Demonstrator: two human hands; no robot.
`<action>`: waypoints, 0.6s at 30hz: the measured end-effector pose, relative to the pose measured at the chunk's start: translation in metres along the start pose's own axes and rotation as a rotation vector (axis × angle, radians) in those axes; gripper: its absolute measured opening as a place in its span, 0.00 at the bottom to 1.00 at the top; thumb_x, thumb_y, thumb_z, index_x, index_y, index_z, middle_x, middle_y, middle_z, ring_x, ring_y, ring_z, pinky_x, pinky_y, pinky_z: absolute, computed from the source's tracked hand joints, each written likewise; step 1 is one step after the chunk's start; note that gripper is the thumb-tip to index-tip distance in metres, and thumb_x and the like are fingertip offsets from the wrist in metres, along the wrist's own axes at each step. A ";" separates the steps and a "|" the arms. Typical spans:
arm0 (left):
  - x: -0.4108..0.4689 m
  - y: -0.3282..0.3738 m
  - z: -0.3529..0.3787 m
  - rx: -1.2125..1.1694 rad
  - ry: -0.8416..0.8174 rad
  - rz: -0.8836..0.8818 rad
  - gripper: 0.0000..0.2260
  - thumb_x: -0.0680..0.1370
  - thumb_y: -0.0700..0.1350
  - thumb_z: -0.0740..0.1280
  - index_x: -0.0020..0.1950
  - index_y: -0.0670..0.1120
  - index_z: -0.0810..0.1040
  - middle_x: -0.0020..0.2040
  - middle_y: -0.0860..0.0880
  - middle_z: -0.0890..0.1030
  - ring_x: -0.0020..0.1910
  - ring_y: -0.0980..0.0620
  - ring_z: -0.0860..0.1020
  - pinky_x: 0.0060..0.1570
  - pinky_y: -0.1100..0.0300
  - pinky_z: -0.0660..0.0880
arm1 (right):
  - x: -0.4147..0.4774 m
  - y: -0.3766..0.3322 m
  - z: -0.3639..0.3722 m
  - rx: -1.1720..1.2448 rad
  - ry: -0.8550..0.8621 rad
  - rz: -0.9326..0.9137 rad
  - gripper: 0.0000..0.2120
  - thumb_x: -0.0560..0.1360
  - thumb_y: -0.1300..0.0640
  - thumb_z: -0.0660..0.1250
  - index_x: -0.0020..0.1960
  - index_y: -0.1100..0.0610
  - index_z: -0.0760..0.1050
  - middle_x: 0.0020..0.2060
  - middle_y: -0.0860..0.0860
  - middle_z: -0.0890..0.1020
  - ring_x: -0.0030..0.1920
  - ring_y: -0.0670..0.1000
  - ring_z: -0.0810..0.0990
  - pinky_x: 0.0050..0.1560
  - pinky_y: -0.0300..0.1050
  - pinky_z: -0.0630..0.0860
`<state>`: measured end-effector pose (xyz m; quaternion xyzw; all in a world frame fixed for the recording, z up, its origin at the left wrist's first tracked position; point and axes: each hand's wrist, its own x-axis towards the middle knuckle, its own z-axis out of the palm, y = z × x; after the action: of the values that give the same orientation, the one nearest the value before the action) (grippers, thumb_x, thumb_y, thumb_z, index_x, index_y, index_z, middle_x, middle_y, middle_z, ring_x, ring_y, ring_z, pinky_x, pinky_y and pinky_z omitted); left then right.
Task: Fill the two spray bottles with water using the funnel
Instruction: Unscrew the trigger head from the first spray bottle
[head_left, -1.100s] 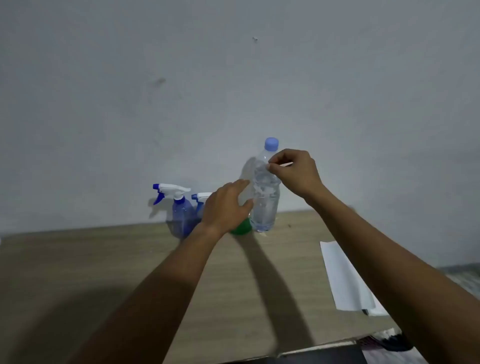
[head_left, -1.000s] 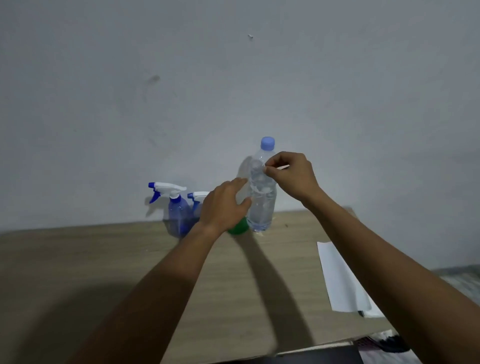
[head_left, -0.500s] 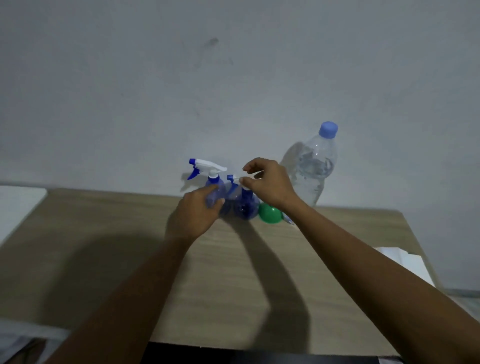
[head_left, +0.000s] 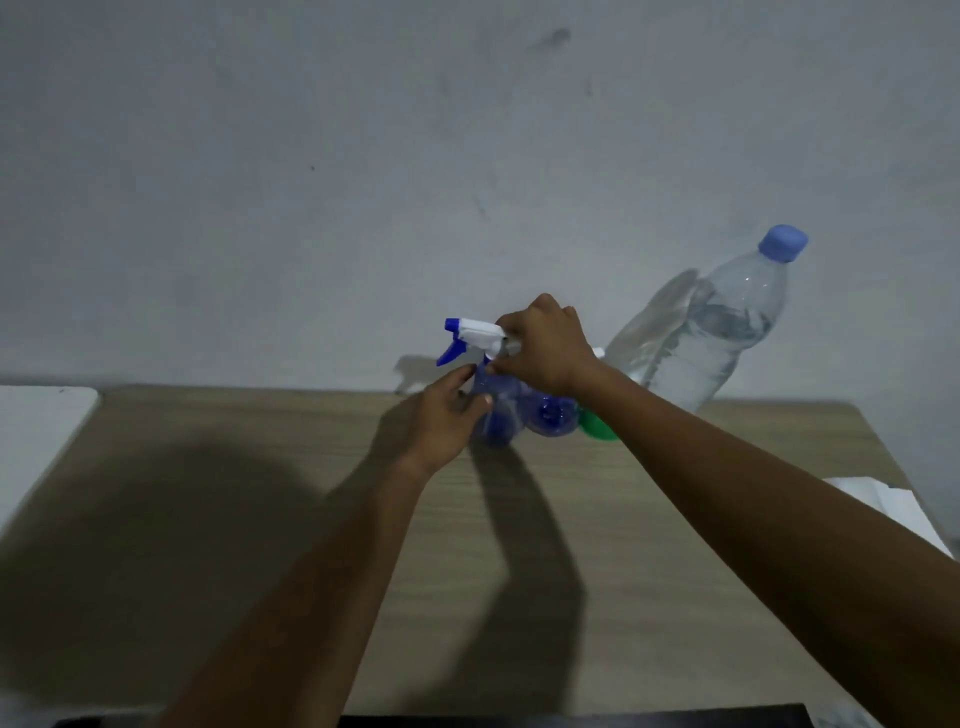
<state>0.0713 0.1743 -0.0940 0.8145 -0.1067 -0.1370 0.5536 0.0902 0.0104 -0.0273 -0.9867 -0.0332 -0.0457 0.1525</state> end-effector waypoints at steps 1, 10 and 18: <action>-0.004 0.000 -0.003 -0.076 0.007 0.010 0.15 0.80 0.38 0.68 0.66 0.49 0.76 0.58 0.54 0.80 0.54 0.58 0.80 0.50 0.75 0.75 | -0.007 -0.003 -0.003 0.009 0.010 -0.004 0.18 0.73 0.46 0.75 0.60 0.52 0.82 0.44 0.49 0.77 0.57 0.54 0.70 0.51 0.48 0.60; -0.070 -0.018 0.019 -0.127 -0.044 0.132 0.19 0.75 0.36 0.73 0.55 0.60 0.80 0.51 0.60 0.85 0.54 0.60 0.82 0.55 0.64 0.78 | -0.110 -0.004 -0.002 0.230 0.024 0.018 0.14 0.68 0.52 0.81 0.52 0.54 0.85 0.41 0.49 0.81 0.45 0.53 0.78 0.44 0.45 0.72; -0.101 -0.011 0.061 -0.164 -0.057 0.089 0.14 0.78 0.39 0.71 0.60 0.54 0.80 0.57 0.53 0.85 0.58 0.57 0.82 0.61 0.56 0.78 | -0.156 0.025 -0.004 0.395 -0.061 0.050 0.13 0.70 0.56 0.80 0.52 0.52 0.83 0.44 0.44 0.85 0.44 0.43 0.82 0.47 0.40 0.79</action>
<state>-0.0446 0.1576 -0.1149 0.7567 -0.1471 -0.1436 0.6206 -0.0626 -0.0229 -0.0472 -0.9391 -0.0216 -0.0045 0.3429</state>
